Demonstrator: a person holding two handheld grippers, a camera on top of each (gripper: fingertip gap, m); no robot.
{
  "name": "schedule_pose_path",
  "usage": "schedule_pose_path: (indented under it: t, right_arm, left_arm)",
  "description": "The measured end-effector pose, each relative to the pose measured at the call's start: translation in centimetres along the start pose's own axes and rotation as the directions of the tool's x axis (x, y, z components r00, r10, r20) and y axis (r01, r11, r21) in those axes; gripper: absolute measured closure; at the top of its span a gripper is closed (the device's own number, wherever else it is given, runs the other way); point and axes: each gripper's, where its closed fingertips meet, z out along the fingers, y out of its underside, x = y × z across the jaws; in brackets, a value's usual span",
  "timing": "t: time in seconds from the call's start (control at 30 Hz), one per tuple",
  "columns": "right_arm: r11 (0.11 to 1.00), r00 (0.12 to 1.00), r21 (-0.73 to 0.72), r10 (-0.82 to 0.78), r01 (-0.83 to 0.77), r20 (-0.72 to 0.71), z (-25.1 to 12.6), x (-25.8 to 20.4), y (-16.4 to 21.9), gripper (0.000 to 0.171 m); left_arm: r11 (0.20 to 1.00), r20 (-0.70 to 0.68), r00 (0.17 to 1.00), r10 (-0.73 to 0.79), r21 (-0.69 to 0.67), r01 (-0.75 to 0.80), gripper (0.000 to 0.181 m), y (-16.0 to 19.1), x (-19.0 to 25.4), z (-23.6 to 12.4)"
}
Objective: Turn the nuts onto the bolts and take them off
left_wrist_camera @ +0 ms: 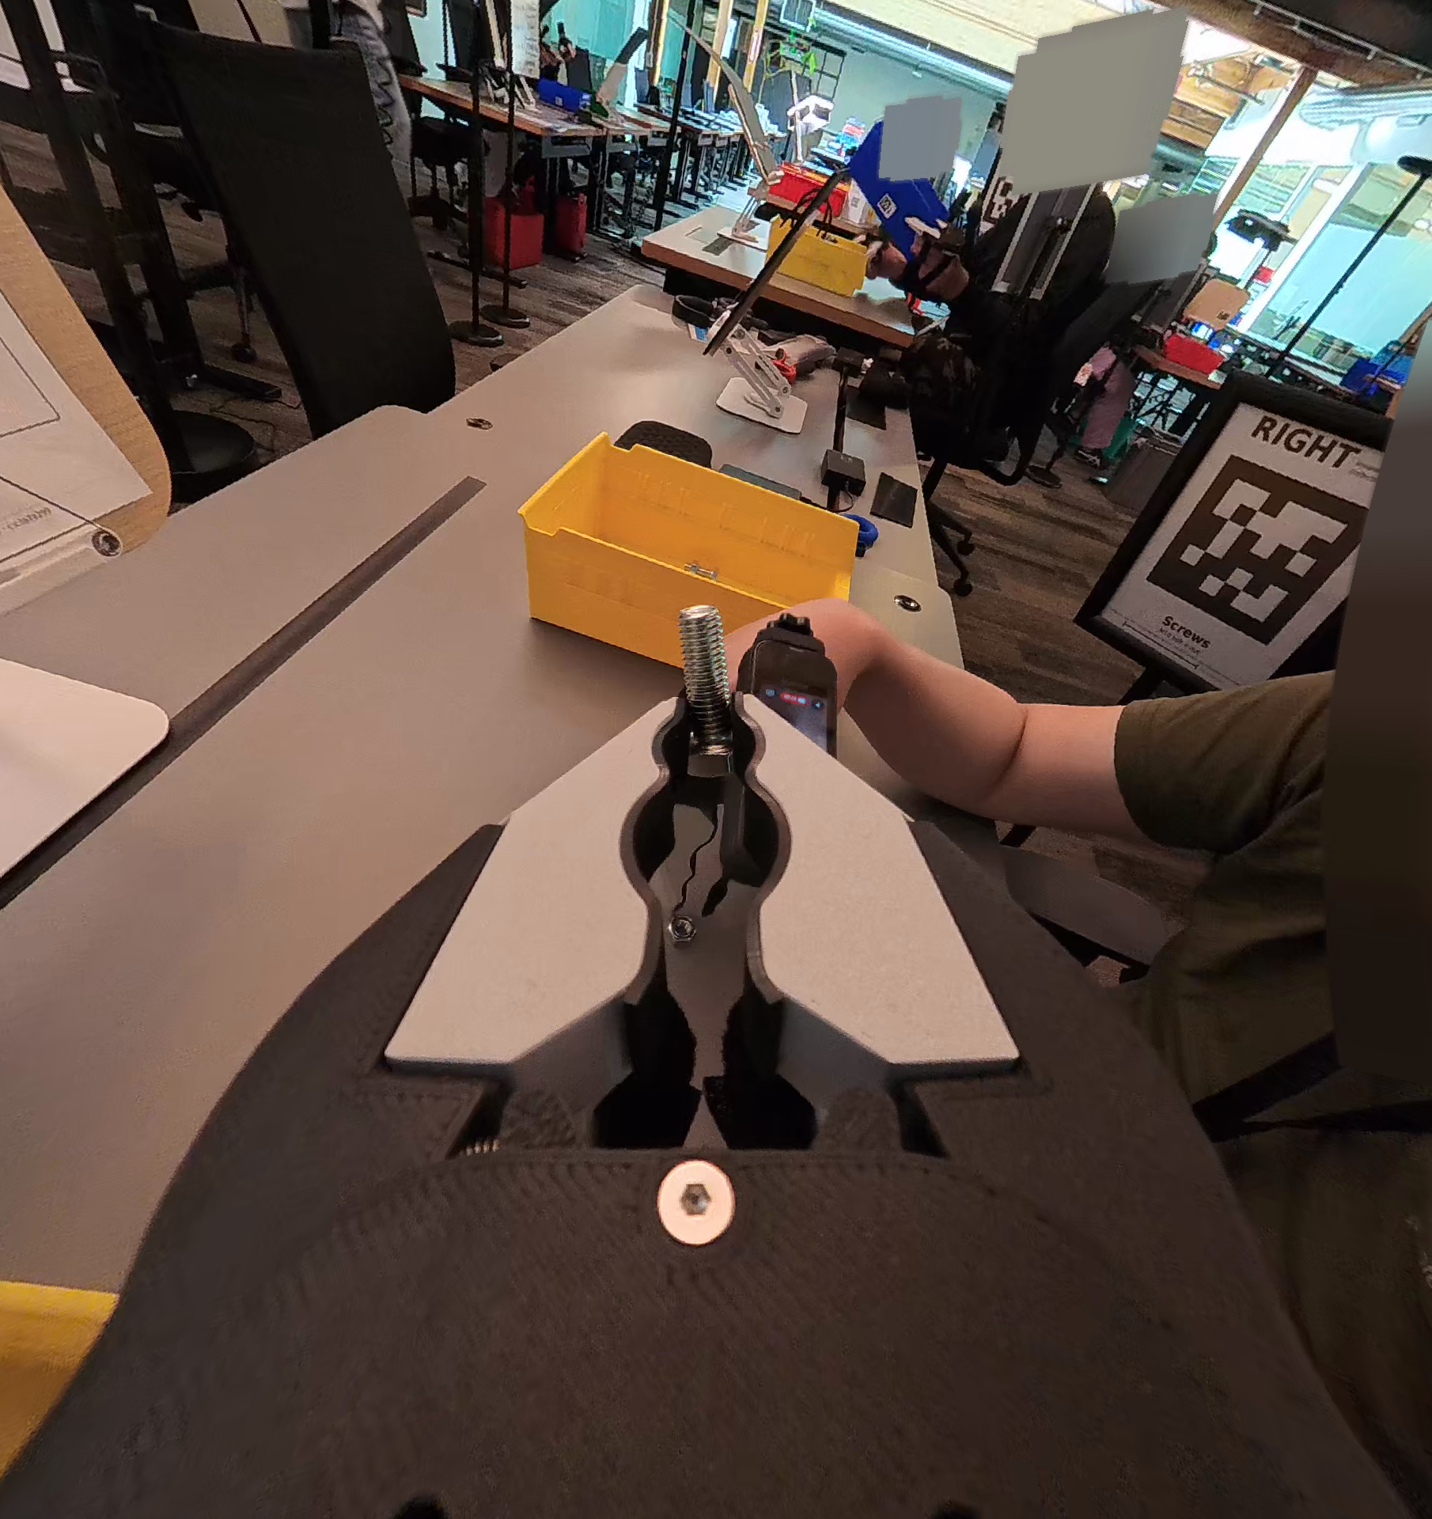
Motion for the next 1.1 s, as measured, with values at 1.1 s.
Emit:
schedule_pose_path:
  t: [1.1]
  right_arm:
    - [0.993, 0.993, -0.025, 0.118, -0.118, -0.019, 0.4, 0.9, -0.6, 0.155]
  left_arm:
    - [1.000, 0.003, 1.000, 0.014, -0.014, -0.014, 0.174, 0.0, 0.4, 0.1]
